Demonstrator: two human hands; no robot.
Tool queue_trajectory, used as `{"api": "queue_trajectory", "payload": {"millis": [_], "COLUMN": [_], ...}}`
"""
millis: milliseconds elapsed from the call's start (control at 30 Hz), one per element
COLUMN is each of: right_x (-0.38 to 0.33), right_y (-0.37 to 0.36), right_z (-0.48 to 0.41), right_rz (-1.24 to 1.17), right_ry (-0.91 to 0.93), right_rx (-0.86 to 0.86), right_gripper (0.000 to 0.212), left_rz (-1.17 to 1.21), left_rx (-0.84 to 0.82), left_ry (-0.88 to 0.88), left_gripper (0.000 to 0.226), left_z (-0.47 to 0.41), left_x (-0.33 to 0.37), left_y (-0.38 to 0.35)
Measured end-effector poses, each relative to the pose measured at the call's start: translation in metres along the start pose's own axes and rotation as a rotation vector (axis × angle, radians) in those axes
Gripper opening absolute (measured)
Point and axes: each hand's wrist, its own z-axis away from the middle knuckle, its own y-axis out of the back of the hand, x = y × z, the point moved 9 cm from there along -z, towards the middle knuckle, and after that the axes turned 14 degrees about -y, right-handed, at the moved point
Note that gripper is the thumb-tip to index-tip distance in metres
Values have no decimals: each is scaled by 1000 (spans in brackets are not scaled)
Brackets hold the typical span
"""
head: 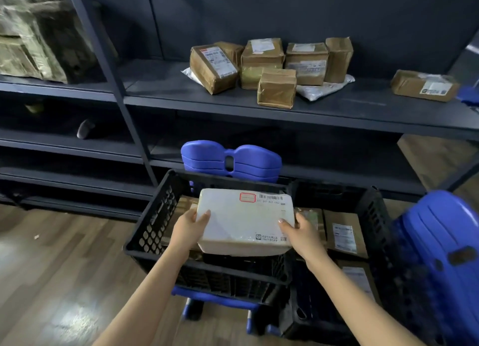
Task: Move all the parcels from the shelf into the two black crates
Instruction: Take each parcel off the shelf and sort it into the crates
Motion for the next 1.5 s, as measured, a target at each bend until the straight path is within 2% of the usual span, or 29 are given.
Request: {"api": "queue_trajectory", "payload": {"millis": [433, 500, 567, 700, 800, 967, 1133, 1267, 1367, 1500], "right_x": [42, 50, 61, 82, 94, 116, 131, 144, 149, 155], "right_y": [-36, -42, -47, -58, -68, -82, -93, -105, -110, -120], "right_z": [-8, -12, -17, -31, -47, -72, -92, -104, -110, -113], "right_rz": [4, 29, 58, 109, 231, 385, 495, 593, 682, 833], "right_ry": [-194, -229, -263, -312, -328, -373, -427, -465, -474, -479], "right_rx": [137, 137, 131, 113, 79, 23, 20, -29, -69, -121], "right_gripper": [23, 27, 29, 29, 28, 24, 18, 31, 31, 18], "left_rz": [-231, -286, -309, -329, -382, -421, -536, -638, -713, -839], "left_rx": [-313, -377, -399, -412, -415, -519, -577, -656, -683, -741], "left_ry": [2, -8, -1, 28, 20, 28, 51, 68, 61, 23], "left_gripper": [44, 39, 25, 26, 41, 29, 44, 34, 54, 57], "left_z": [-39, -39, -39, -41, -45, -46, -55, -64, -70, -72], "left_x": [-59, -68, -79, -102, -114, -139, -165, -176, -184, -192], "left_y": [-35, -42, -46, -52, -57, -80, -93, -103, -106, -108]}}
